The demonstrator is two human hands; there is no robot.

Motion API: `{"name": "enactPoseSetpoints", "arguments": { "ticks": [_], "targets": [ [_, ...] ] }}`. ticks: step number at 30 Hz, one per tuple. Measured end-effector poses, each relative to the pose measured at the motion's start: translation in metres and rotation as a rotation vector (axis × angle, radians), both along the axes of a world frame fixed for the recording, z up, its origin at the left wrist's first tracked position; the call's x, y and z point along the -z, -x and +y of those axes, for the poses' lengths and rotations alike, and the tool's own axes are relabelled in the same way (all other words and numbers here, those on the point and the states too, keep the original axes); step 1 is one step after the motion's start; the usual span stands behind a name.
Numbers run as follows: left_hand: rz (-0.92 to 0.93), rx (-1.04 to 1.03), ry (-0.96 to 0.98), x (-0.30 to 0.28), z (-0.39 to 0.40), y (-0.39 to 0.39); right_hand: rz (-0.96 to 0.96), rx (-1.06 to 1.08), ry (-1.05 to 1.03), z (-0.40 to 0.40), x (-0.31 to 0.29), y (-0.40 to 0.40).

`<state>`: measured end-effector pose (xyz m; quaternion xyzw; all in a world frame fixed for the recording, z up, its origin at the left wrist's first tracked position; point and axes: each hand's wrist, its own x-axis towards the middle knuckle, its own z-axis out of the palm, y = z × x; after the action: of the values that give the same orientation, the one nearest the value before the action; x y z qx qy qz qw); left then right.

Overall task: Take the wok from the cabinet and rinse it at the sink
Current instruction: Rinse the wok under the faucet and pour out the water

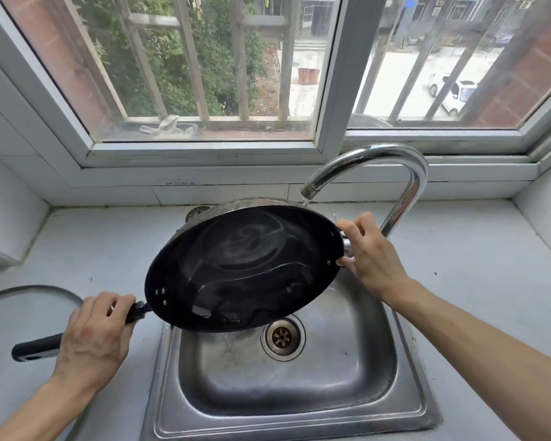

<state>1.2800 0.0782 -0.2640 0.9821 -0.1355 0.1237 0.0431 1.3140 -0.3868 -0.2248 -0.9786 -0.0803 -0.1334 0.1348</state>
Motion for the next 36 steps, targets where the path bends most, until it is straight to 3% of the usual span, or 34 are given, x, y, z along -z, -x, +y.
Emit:
{"name": "enactPoseSetpoints", "arguments": {
  "ticks": [14,36],
  "targets": [
    [0.02,-0.015,0.008,-0.003,-0.007,0.002,-0.06,-0.04,0.013,-0.004,0.0,0.007],
    [-0.188,0.25,-0.074,-0.016,-0.057,-0.073,-0.104,0.219,-0.121,-0.049,0.038,0.084]
  ]
}}
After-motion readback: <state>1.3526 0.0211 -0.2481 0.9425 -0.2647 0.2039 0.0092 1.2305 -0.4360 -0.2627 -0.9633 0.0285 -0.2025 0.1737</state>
